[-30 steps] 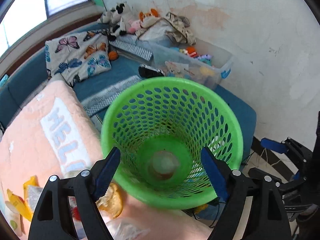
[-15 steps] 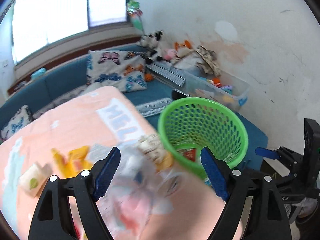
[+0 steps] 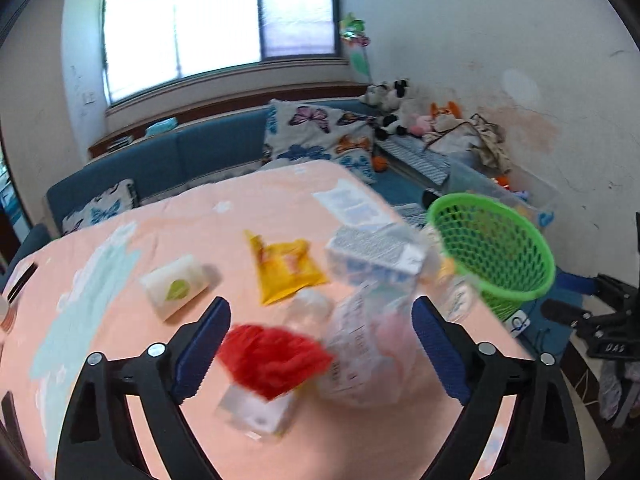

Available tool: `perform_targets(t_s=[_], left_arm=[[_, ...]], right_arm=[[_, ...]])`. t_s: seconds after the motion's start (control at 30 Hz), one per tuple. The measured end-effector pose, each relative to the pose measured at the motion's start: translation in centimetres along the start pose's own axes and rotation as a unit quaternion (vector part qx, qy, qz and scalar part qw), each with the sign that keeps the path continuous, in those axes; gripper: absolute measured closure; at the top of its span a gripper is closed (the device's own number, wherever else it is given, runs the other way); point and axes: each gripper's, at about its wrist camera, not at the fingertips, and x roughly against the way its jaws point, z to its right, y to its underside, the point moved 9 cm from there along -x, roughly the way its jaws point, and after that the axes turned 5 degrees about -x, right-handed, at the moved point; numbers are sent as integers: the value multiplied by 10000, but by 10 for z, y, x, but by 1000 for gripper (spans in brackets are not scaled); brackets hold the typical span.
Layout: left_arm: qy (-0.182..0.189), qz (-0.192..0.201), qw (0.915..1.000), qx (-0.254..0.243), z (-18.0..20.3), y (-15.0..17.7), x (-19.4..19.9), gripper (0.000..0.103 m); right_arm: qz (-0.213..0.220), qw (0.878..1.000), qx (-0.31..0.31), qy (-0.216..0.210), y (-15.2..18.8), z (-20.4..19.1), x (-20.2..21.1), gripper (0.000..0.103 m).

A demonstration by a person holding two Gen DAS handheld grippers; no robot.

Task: Collect trash
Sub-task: 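Grasp the red tinsel bundle with the left tool, then grasp the white plastic wrapper with the right tool and lift it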

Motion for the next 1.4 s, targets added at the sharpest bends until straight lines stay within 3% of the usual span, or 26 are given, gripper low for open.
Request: perform_targets(t_s=[0.17,0.33,0.6,1.03,1.23,1.4], left_arm=[[-138,-250,9996,32,-18,26,-14,11],[-13,-443,9985,318,-29,40,-32,11],[-79,-513,9982,310,-33,46,-47,12],[21,-381,9984,411,-41,46,-48,58],[-65,-129,9993,340,-44,44,-33,67],[-61,49,9994,348,-48,40,-19,69]], right_arm=[[-83,9999,99,-101,4,-16,-8,21],[-170,9995,181,-194,8,-29,-15,21],[-374,9986,264,-258,18,-40,-31,21],[-540,9968,426,-406,24,-66,-44,21],[-597,9951,555,-553,26,-89,-51,21],[-686,9926,670,-739,28,-116,-62,31]])
